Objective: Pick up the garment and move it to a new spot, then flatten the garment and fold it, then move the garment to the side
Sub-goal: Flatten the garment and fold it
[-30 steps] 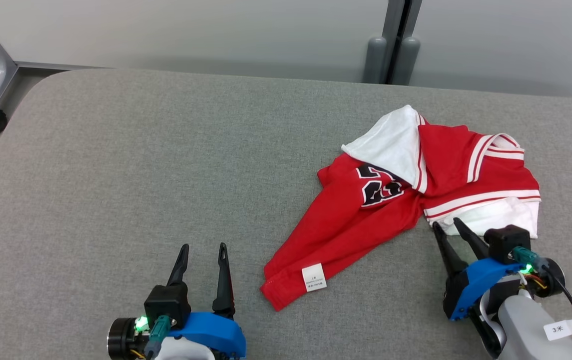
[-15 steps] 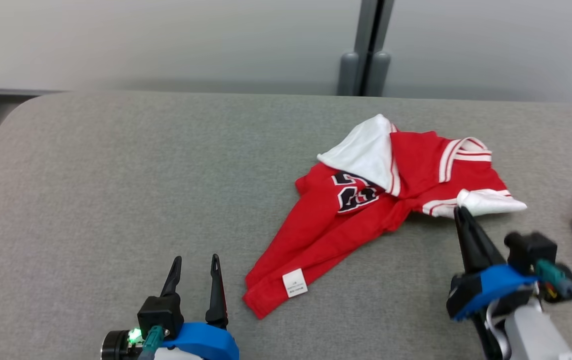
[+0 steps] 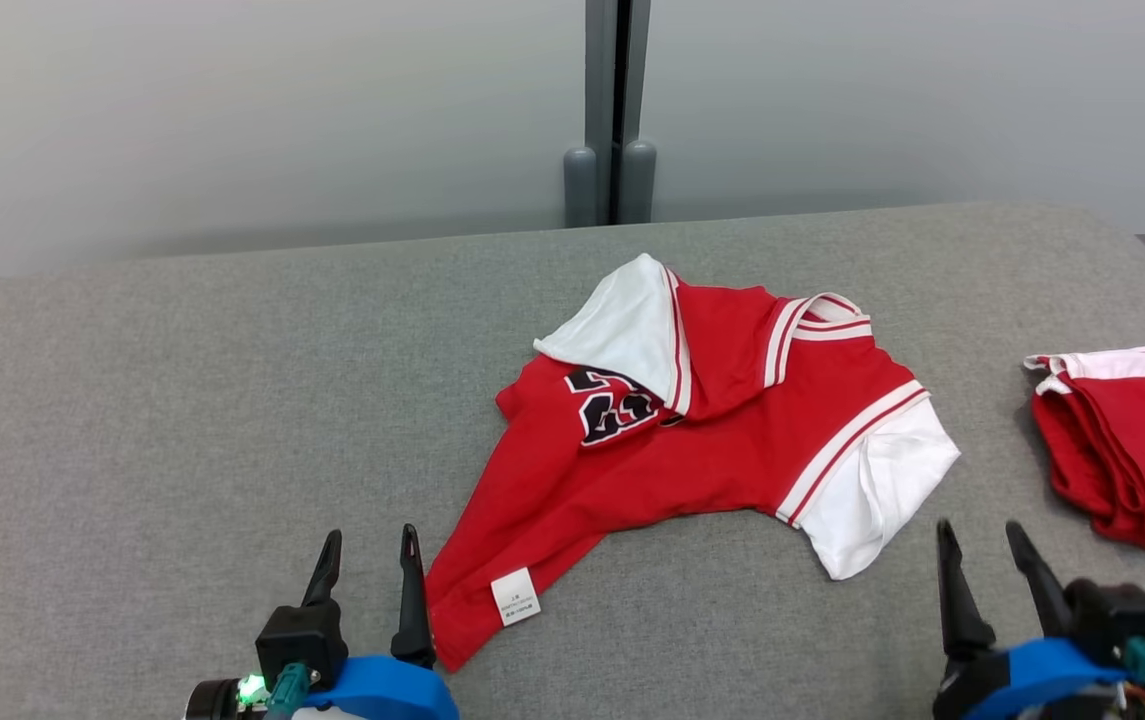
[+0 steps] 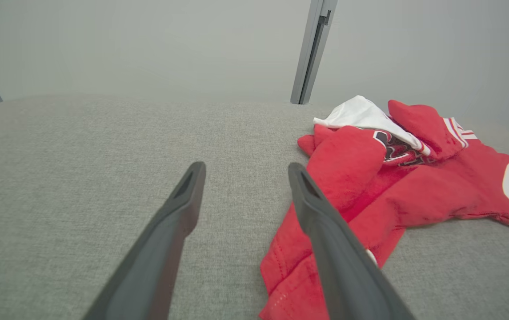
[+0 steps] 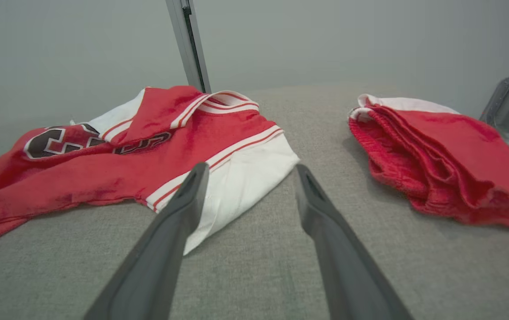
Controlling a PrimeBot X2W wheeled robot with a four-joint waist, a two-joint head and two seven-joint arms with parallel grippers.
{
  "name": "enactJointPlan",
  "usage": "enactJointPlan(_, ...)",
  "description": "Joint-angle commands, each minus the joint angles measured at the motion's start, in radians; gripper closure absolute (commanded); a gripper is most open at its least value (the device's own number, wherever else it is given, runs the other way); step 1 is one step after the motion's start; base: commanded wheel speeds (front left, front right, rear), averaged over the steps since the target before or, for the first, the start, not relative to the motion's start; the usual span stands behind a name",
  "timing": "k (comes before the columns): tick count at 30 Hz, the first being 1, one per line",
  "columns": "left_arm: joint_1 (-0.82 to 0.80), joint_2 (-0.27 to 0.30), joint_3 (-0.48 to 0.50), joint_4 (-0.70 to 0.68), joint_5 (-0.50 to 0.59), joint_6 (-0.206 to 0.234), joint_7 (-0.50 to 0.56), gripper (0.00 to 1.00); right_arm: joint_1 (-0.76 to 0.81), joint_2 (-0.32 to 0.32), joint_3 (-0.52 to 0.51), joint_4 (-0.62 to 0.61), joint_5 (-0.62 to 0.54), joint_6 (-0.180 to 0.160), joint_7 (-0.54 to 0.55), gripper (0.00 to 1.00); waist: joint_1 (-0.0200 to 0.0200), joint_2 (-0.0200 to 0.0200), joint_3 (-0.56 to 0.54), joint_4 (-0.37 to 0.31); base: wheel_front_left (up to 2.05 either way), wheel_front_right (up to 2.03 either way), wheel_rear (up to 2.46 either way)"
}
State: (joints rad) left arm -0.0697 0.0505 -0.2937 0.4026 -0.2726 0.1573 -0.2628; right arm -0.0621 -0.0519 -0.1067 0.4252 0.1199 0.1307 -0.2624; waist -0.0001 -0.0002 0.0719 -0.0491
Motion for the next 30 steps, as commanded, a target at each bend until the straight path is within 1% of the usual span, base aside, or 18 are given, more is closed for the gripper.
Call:
enactJointPlan(1,0.003,0.0,0.014,0.001,0.004,0.001,-0.003,0.0,-0.042,0.0,0.009,-0.016,0.004,0.0,-0.003,0.0,0.0001,0.0002,-0.01,-0.005,0.0,0.0,0.0)
enactJointPlan(5,0.021,0.0,0.028,0.008,0.004,0.003,-0.003,0.0,-0.094,0.0,0.03,-0.016,-0.012,0.0,-0.003,0.0,0.0001,0.0002,-0.027,-0.002,0.0,0.0,0.0)
enactJointPlan(8,0.031,0.0,0.034,0.019,0.002,-0.006,-0.003,0.0,-0.116,0.0,0.042,-0.008,-0.024,0.0,-0.003,0.0,0.0001,0.0002,-0.046,0.004,0.0,0.0,0.0)
enactJointPlan(14,0.057,0.0,0.02,0.052,-0.01,-0.029,-0.003,0.0,-0.087,0.0,0.067,0.016,0.0,0.0,-0.003,0.0,0.0001,0.0002,-0.069,0.013,0.0,0.0,0.0)
enactJointPlan(20,0.061,0.0,-0.014,0.127,-0.051,-0.069,-0.003,0.0,-0.058,-0.001,0.086,0.042,0.015,0.0,-0.003,0.0,0.0001,0.0002,-0.074,0.005,0.0,0.0,0.0)
enactJointPlan(21,0.061,0.0,-0.014,0.127,-0.051,-0.069,-0.003,0.0,-0.058,-0.001,0.086,0.042,0.015,0.0,-0.003,0.0,0.0001,0.0002,-0.074,0.005,0.0,0.0,0.0)
enactJointPlan(30,0.024,0.0,-0.096,0.238,-0.167,-0.134,-0.003,0.0,-0.069,-0.001,0.082,0.052,-0.004,0.0,-0.003,0.0,0.0001,0.0002,-0.056,-0.012,0.0,0.0,0.0)
